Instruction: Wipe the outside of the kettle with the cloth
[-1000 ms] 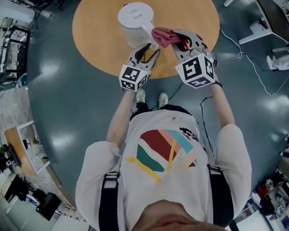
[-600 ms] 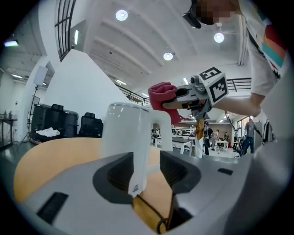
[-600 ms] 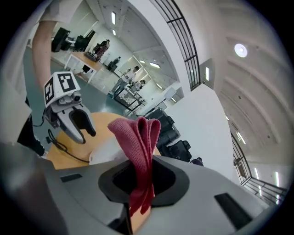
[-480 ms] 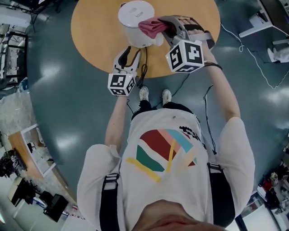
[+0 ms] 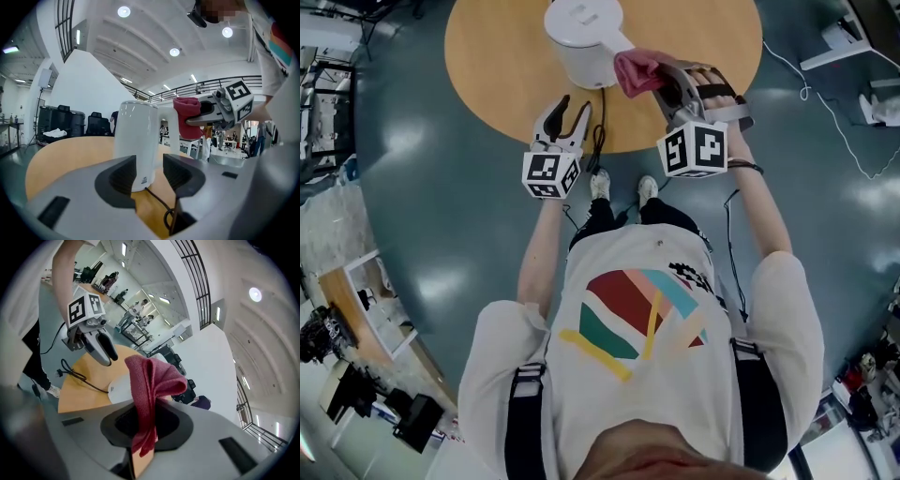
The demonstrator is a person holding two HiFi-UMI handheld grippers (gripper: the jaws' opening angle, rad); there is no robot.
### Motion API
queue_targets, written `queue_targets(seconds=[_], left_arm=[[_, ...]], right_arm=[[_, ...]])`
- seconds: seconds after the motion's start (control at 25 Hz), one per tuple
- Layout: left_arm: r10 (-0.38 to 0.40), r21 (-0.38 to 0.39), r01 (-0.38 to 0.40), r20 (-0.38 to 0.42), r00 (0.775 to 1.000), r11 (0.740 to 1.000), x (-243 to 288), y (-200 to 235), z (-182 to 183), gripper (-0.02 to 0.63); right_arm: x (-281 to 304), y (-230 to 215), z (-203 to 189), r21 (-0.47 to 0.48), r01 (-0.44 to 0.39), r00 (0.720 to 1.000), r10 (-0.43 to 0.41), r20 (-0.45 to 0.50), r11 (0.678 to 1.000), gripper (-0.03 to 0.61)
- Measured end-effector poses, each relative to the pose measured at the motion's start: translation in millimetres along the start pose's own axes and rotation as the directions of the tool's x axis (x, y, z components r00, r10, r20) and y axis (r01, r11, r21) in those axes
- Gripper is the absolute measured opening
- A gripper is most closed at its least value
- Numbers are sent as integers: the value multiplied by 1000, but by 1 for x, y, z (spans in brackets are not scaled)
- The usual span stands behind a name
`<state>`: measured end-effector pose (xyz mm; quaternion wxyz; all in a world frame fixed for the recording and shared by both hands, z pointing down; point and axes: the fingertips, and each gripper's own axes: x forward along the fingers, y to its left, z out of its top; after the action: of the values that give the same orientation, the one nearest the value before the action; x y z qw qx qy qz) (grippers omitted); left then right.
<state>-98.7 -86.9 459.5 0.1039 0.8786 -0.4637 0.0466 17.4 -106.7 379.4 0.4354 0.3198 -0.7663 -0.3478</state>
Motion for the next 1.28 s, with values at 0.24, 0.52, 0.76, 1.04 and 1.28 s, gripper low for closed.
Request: queue_targets(seconds=[0.24, 0.52, 0.76, 1.04, 1.28], left_arm=[[-7, 7, 7, -19, 1000, 1000, -4, 13, -6, 222], [-7, 1, 7, -8, 1000, 1000, -5, 16, -10, 222], [-21, -12, 21, 32, 999, 1000, -10, 16, 4, 222], [-47, 76, 37, 140, 989, 996, -1, 9, 65, 118], [-85, 108, 55, 295, 952, 993, 17, -10, 145, 43]], right_arm=[[17, 63, -12, -44, -62, 996, 59, -70, 997, 48], [44, 104, -26, -41, -125, 986, 120, -116, 991, 48], [52, 119, -30, -42, -154, 983, 148, -112, 987, 48], [19, 45, -64, 197, -13, 1000, 16, -11, 980, 48], [37, -23, -67, 234, 6, 990, -39, 135, 972, 48]])
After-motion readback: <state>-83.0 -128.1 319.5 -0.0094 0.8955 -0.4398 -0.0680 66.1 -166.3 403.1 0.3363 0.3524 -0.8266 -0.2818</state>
